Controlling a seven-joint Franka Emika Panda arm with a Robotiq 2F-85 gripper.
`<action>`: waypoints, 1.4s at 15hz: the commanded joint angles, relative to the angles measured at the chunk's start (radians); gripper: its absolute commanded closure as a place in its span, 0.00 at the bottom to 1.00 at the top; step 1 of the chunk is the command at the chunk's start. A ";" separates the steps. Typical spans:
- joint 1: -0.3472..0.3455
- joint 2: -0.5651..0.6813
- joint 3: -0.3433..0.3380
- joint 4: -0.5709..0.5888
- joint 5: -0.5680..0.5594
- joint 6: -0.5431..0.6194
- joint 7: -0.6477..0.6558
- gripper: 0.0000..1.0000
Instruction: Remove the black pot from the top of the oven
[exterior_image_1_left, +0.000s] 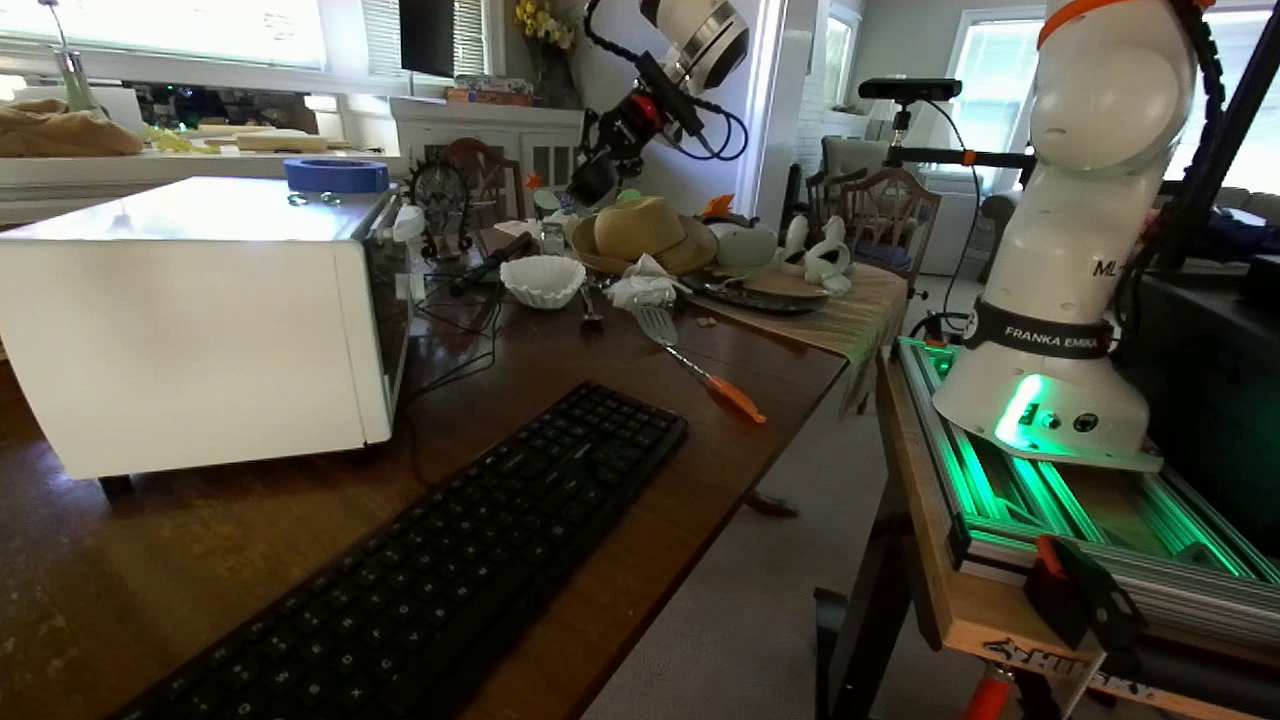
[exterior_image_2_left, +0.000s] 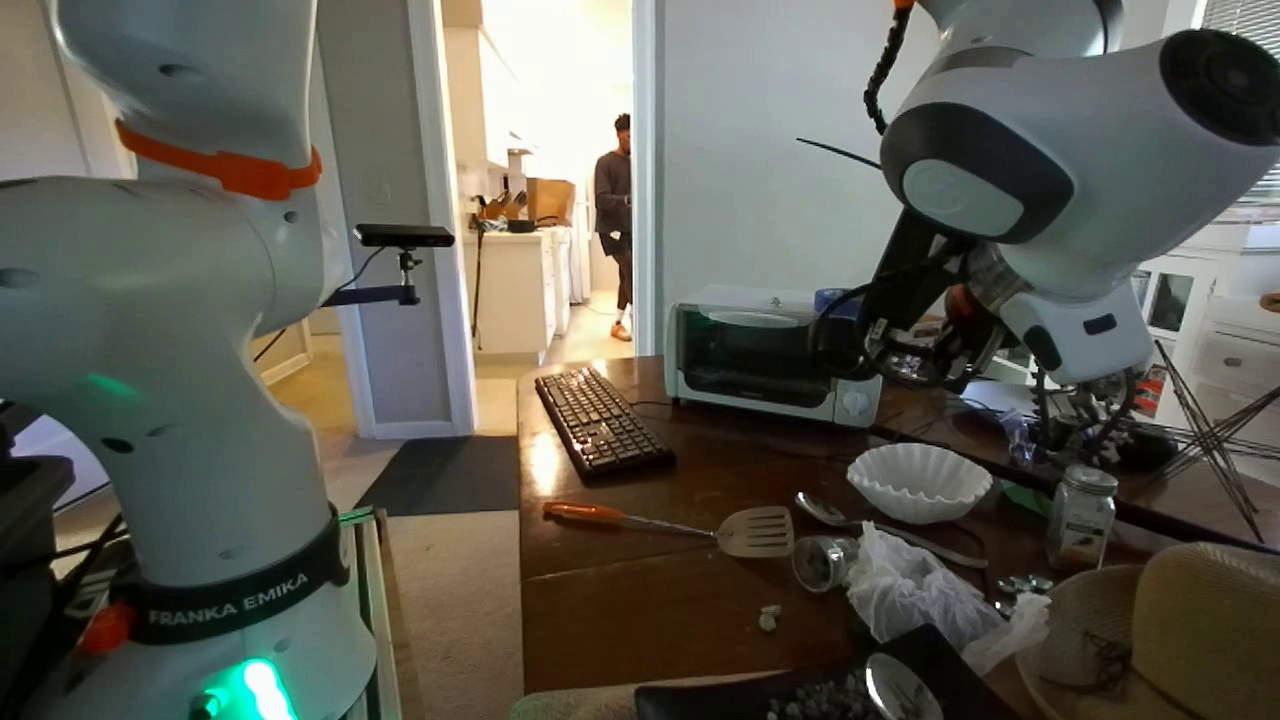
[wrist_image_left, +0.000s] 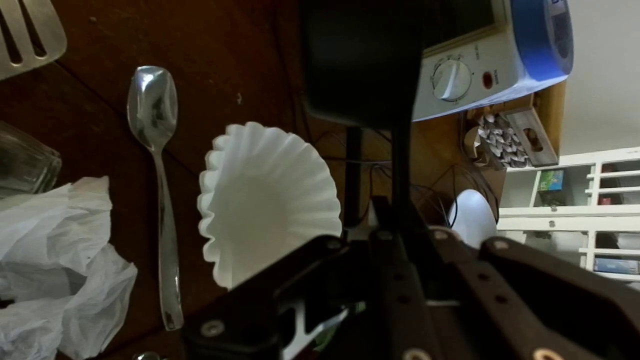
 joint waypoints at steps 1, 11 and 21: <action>0.074 -0.001 -0.079 0.003 0.015 -0.013 -0.001 0.94; 0.180 0.008 -0.108 -0.102 0.172 0.033 -0.160 0.99; 0.256 0.037 -0.104 -0.200 0.168 0.097 -0.350 0.99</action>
